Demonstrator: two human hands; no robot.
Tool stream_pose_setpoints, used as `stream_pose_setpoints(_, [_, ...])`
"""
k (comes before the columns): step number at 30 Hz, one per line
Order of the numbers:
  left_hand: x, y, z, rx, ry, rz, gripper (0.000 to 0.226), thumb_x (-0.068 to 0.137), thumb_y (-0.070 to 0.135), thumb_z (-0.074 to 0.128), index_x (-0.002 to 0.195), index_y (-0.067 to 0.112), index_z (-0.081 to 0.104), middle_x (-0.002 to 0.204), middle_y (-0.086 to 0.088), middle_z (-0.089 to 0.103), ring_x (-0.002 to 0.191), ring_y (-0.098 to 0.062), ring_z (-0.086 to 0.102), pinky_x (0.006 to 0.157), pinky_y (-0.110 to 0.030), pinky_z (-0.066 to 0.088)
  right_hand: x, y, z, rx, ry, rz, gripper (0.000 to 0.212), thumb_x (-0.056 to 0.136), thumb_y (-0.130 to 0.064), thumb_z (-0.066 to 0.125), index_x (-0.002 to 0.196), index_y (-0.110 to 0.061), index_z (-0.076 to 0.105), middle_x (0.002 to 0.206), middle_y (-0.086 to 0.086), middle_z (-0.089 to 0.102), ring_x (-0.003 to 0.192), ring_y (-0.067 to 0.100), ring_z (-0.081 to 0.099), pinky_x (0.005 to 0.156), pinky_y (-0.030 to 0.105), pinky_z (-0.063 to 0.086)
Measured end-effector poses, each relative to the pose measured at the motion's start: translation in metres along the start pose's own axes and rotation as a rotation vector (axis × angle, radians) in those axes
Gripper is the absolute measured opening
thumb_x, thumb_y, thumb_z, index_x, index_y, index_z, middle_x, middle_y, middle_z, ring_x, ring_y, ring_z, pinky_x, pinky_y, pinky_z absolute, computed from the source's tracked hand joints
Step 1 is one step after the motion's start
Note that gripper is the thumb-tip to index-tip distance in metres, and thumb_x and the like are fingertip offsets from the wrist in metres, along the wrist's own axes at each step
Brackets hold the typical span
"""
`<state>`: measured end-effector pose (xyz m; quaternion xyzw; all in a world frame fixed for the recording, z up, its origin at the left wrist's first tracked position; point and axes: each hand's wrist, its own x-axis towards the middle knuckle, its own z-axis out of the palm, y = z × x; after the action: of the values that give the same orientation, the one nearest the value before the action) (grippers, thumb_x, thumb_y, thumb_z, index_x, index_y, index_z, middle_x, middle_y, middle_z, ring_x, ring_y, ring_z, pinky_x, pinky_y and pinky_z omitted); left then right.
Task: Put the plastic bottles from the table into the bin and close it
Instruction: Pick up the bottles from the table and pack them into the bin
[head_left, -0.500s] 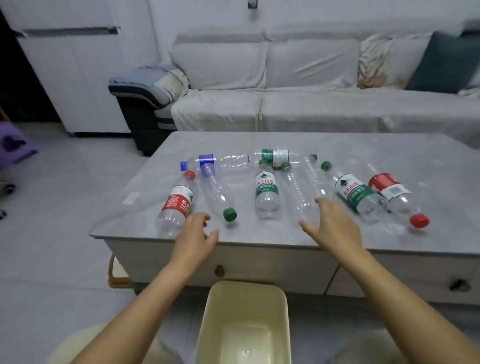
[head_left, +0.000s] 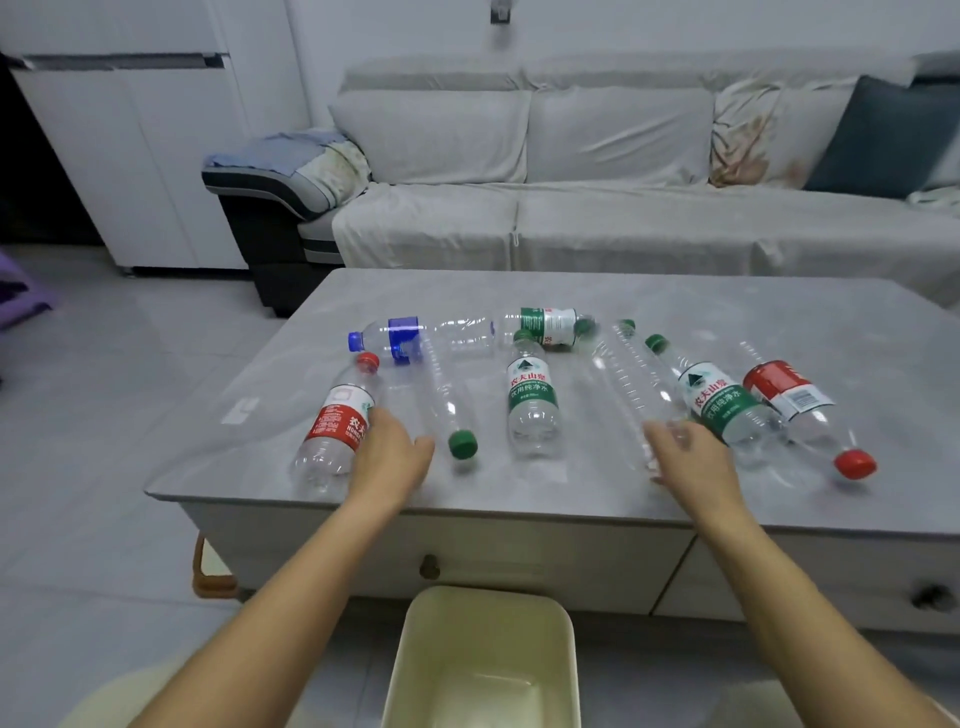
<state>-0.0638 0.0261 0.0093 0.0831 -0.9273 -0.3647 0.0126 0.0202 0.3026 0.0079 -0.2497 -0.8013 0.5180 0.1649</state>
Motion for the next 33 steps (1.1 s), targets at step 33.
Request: stream_pose_setpoints(33, [-0.15,-0.082,-0.034,0.34,-0.34,0.565,0.008,0.082,0.02,0.059,0.087,0.025,0.056,0.098,0.002,0.063,0.092,-0.024,0.062,0.079,-0.04,0.052,-0.146,0.137,0.084,-0.295,-0.687,0.097,0.067,0.063,-0.026,0.083,0.121,-0.021,0.051,0.105,-0.003,0.058,0.091,0.015,0.058,0.077,0.03,0.051])
